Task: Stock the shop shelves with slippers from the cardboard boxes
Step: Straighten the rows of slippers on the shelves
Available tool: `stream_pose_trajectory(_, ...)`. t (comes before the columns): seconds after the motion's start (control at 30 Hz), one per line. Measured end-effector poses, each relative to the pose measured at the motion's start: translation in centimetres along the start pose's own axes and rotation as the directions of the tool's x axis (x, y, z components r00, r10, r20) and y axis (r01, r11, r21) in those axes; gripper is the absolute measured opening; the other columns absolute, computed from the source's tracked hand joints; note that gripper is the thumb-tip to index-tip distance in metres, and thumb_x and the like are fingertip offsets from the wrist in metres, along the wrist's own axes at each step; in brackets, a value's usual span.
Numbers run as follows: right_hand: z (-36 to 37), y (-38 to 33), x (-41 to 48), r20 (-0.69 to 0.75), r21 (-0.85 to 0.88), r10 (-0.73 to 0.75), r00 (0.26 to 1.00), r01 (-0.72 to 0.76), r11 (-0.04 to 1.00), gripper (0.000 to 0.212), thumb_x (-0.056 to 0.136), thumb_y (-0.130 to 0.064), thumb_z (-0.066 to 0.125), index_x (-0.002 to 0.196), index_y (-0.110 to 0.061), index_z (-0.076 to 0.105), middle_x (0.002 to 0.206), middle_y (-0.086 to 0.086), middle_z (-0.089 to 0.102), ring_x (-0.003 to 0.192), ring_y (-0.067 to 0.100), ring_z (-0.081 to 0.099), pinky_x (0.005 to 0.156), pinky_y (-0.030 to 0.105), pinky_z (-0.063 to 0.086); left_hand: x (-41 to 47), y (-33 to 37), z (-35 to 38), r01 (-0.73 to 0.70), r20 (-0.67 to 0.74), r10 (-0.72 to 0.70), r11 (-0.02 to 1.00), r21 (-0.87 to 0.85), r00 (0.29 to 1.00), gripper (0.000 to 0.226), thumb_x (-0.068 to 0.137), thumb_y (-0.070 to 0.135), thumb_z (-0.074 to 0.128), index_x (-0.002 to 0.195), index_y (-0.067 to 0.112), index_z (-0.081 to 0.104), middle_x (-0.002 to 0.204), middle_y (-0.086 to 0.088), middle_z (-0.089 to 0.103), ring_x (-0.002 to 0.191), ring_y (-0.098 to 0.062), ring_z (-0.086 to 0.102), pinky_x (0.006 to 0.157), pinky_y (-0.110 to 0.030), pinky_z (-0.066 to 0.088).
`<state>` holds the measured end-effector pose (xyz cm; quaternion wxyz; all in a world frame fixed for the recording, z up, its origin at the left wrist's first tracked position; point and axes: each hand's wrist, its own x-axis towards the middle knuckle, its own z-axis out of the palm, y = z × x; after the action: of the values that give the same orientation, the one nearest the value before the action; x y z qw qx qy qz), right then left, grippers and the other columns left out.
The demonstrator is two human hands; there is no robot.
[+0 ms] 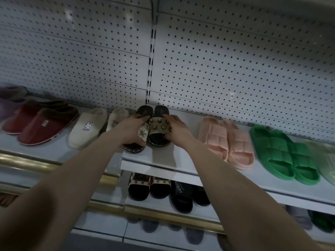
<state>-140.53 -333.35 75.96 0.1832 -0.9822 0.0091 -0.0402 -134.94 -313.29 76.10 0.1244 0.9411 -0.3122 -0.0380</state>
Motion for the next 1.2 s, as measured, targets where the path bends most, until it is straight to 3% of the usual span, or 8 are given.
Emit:
stream_pose_trajectory(0.2, -0.2, 0.9, 1.1, -0.032, -0.074, 0.034, 0.999, -0.036, 0.997, 0.078, 0.072, -0.019, 0.078, 0.143, -0.018, 0.044, 0.137, 0.012, 0.041, 0.114, 0.036, 0.055, 0.096, 0.034, 0.045, 1.1, -0.5, 0.5, 0.011, -0.094, -0.016, 0.998, -0.057, 0.995, 0.108, 0.063, 0.043, 0.085, 0.152, 0.023, 0.027, 0.147, -0.009, 0.042, 0.131, -0.026, 0.043, 0.099, -0.031, 0.04)
stream_pose_trajectory(0.37, -0.7, 2.5, 1.4, -0.04, -0.126, 0.186, 0.982, -0.19, 0.974, 0.082, 0.071, -0.02, 0.08, 0.144, -0.021, 0.042, 0.138, 0.011, 0.039, 0.116, 0.037, 0.053, 0.101, 0.034, 0.042, 2.2, -0.1, 1.0, -0.022, -0.173, 0.004, 0.995, -0.1, 0.985, 0.1, 0.065, 0.037, 0.085, 0.149, 0.019, 0.034, 0.144, -0.013, 0.043, 0.128, -0.03, 0.045, 0.098, -0.035, 0.042)
stream_pose_trajectory(0.5, -1.1, 3.5, 1.1, -0.048, -0.108, 0.218, 0.975, -0.222, 0.969, 0.067, 0.075, -0.011, 0.071, 0.136, -0.022, 0.047, 0.13, 0.01, 0.041, 0.11, 0.038, 0.056, 0.099, 0.037, 0.046, 3.1, 0.4, 1.8, -0.032, -0.251, -0.019, 0.98, -0.194, 0.968, 0.091, 0.064, 0.029, 0.086, 0.143, 0.018, 0.042, 0.14, -0.014, 0.044, 0.122, -0.032, 0.05, 0.095, -0.035, 0.045)
stream_pose_trajectory(0.7, -1.1, 3.8, 0.3, -0.011, -0.116, 0.197, 0.98, -0.197, 0.974, 0.065, 0.074, -0.004, 0.062, 0.134, -0.021, 0.046, 0.13, 0.012, 0.044, 0.123, 0.035, 0.048, 0.099, 0.041, 0.048, 4.4, 1.7, 2.6, -0.07, -0.229, 0.02, 0.975, -0.212, 0.973, 0.077, 0.076, 0.025, 0.078, 0.143, 0.024, 0.04, 0.142, -0.01, 0.041, 0.117, -0.031, 0.054, 0.092, -0.032, 0.045)
stream_pose_trajectory(0.97, -0.7, 2.9, -1.4, -0.066, -0.131, 0.211, 0.975, -0.218, 0.967, 0.074, 0.075, 0.006, 0.06, 0.143, -0.014, 0.038, 0.137, 0.013, 0.035, 0.111, 0.035, 0.057, 0.093, 0.041, 0.052, 4.3, 1.1, 2.6, -0.113, -0.215, 0.072, 0.977, -0.183, 0.974, 0.071, 0.082, 0.012, 0.066, 0.146, 0.024, 0.038, 0.148, -0.01, 0.036, 0.115, -0.033, 0.055, 0.09, -0.034, 0.047)
stream_pose_trajectory(1.2, -0.3, 1.8, -2.2, -0.092, -0.103, 0.251, 0.964, -0.26, 0.96, 0.079, 0.074, 0.01, 0.059, 0.144, -0.015, 0.035, 0.142, 0.013, 0.03, 0.113, 0.038, 0.056, 0.093, 0.04, 0.053, 3.6, 0.4, 2.4, -0.156, -0.187, 0.14, 0.985, -0.075, 0.972, 0.077, 0.081, 0.013, 0.07, 0.149, 0.022, 0.033, 0.15, -0.012, 0.037, 0.115, -0.035, 0.057, 0.092, -0.039, 0.049)
